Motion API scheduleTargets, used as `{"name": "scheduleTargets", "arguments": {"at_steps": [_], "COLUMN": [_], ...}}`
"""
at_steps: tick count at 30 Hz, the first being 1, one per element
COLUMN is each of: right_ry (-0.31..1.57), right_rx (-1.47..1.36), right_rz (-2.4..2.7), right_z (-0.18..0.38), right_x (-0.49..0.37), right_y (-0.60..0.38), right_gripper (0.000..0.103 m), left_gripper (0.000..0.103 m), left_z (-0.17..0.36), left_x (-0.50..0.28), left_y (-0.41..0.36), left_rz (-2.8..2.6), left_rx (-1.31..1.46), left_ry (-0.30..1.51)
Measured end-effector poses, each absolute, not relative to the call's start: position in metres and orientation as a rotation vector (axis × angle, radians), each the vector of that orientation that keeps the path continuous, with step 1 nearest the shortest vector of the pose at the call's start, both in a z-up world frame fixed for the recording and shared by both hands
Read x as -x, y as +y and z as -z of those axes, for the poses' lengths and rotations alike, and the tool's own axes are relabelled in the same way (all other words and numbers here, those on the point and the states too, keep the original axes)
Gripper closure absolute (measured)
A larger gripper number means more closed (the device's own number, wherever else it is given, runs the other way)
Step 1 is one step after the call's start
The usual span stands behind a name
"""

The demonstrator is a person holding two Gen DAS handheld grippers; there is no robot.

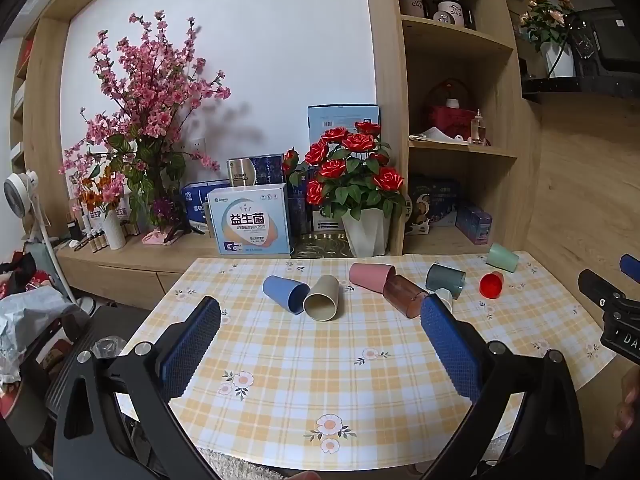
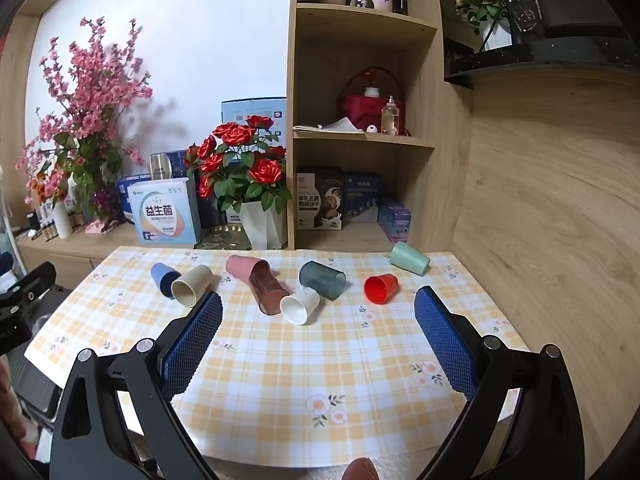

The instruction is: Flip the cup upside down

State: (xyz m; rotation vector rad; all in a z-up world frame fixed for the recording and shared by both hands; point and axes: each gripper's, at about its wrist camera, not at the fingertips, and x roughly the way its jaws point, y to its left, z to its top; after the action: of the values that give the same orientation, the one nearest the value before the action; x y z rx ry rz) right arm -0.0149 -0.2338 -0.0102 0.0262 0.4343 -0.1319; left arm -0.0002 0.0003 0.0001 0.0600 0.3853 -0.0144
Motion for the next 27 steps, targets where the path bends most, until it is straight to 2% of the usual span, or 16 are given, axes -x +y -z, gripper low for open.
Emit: {"name": "scheduleTargets", "arguments": {"at_steps": [27], "right_ry": [0.427], "right_rx": [-0.026], "right_rz": [0.132], "right_z": [0.0097], "right_x": [0.0156], "right_y": [-0.2345], "right_gripper": [0.009], "left_gripper": [0.005], "left_z": [0.0], "left_x": [0.0002], "left_y": [0.0005], "left_rz": [0.018], "left_rx": [-0.056], "left_ry": [0.384]}}
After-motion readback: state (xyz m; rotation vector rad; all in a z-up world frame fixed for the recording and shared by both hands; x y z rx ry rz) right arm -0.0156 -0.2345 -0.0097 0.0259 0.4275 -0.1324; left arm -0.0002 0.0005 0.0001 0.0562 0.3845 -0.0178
